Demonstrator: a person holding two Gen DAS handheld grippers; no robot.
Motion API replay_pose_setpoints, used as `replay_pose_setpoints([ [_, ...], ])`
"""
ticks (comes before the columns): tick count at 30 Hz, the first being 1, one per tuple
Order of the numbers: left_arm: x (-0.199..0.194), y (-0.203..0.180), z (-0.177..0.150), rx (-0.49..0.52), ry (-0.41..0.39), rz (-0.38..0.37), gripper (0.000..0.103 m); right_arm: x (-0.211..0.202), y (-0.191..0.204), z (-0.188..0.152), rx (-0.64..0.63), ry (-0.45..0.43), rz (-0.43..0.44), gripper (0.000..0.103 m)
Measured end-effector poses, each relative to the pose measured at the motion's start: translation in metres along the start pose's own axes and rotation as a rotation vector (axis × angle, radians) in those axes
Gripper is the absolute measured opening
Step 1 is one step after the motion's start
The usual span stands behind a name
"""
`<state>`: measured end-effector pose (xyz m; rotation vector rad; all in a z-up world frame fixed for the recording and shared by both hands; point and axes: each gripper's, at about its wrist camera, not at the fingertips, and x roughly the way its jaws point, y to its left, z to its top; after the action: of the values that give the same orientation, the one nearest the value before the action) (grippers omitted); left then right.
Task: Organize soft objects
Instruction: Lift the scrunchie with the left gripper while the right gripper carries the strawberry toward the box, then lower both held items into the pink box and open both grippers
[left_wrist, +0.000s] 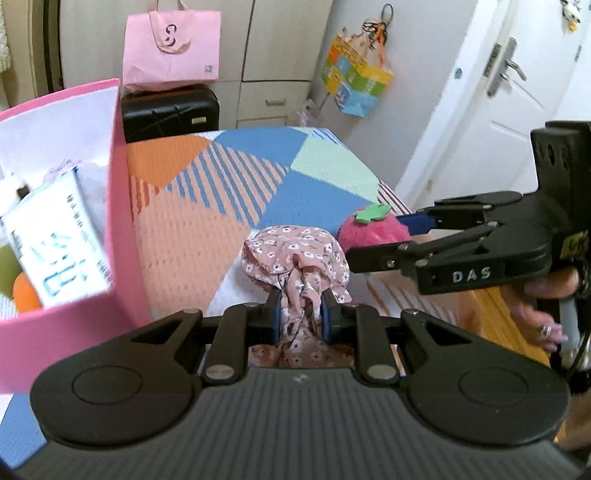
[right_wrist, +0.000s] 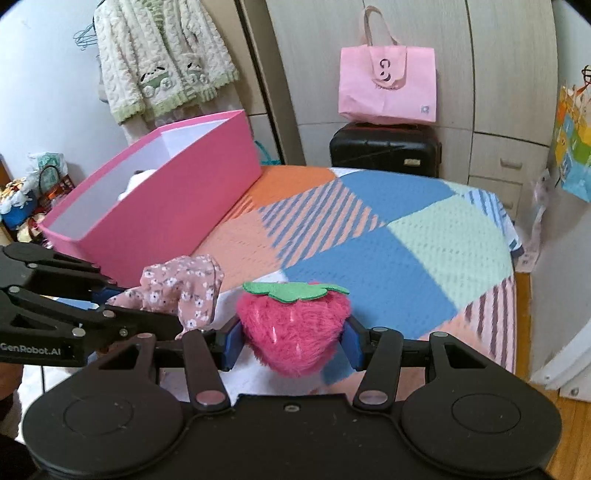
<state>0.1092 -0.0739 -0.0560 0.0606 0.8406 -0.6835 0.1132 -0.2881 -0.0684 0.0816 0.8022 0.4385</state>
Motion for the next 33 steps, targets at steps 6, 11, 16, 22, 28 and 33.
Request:
replay_pose_setpoints([
  [6,-0.043,0.014,-0.012,0.006,-0.015,0.020,0.019,-0.015,0.028,0.001,0.011,0.002,0.126,0.059],
  [11,-0.080,0.032,-0.014,-0.023,-0.032,-0.012,0.019,-0.022,0.060,0.011,-0.053,-0.031,0.168,0.059],
  [16,-0.113,0.049,-0.009,-0.040,-0.098,0.032,0.019,-0.028,0.089,0.040,-0.116,-0.082,0.213,0.059],
  [22,-0.137,0.075,0.006,-0.061,-0.208,0.085,0.019,-0.027,0.109,0.067,-0.175,-0.176,0.220,0.059],
  [28,-0.138,0.106,0.029,-0.102,-0.252,0.109,0.019,-0.009,0.119,0.096,-0.227,-0.206,0.194,0.059],
  [33,-0.119,0.137,0.055,-0.141,-0.249,0.114,0.019,0.020,0.126,0.123,-0.281,-0.216,0.166,0.059],
])
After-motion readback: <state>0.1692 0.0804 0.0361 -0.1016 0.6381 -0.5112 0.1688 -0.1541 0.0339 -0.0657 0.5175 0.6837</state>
